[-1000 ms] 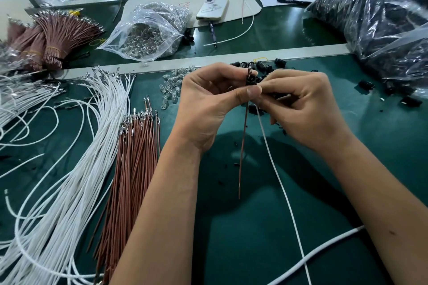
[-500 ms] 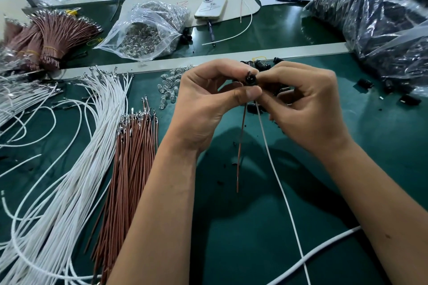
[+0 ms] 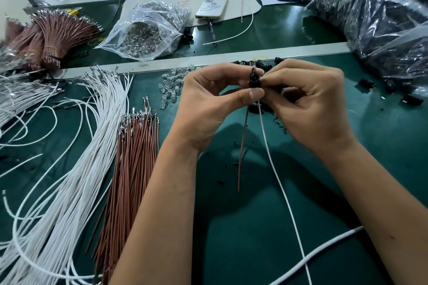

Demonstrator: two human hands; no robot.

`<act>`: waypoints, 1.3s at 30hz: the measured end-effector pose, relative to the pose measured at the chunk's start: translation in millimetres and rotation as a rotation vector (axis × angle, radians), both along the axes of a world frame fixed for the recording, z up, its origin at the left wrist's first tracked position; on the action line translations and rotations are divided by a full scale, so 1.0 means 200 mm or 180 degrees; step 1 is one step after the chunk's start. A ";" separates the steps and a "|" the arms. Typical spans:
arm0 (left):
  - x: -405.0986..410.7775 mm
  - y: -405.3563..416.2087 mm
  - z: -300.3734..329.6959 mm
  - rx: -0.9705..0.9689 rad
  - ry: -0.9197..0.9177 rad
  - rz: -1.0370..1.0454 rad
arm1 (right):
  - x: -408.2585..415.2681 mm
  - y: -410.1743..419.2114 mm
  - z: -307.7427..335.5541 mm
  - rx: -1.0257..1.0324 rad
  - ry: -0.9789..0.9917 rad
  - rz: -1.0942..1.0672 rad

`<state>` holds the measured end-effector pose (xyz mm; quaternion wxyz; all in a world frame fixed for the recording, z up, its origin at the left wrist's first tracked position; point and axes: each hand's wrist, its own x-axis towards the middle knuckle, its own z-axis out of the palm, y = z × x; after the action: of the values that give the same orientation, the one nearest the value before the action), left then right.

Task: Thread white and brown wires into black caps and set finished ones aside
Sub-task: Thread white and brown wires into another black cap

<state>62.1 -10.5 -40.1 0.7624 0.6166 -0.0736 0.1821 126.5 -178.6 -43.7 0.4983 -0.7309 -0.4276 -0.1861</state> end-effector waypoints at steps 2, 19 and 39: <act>0.00 0.00 0.00 0.0077 -0.0028 0.0015 | 0.00 0.00 0.00 -0.0017 -0.0028 -0.0012; 0.02 -0.05 -0.02 -0.0237 -0.0164 -0.0054 | 0.01 0.01 -0.01 -0.0159 0.0057 0.0080; 0.04 -0.06 -0.04 -0.0150 0.0548 0.0691 | 0.03 0.00 -0.04 -0.0025 0.1297 0.0327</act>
<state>69.5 -22.1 -49.1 0.7560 0.6162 0.0635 0.2116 132.5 -177.9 -52.3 0.5805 -0.7326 -0.3554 -0.0071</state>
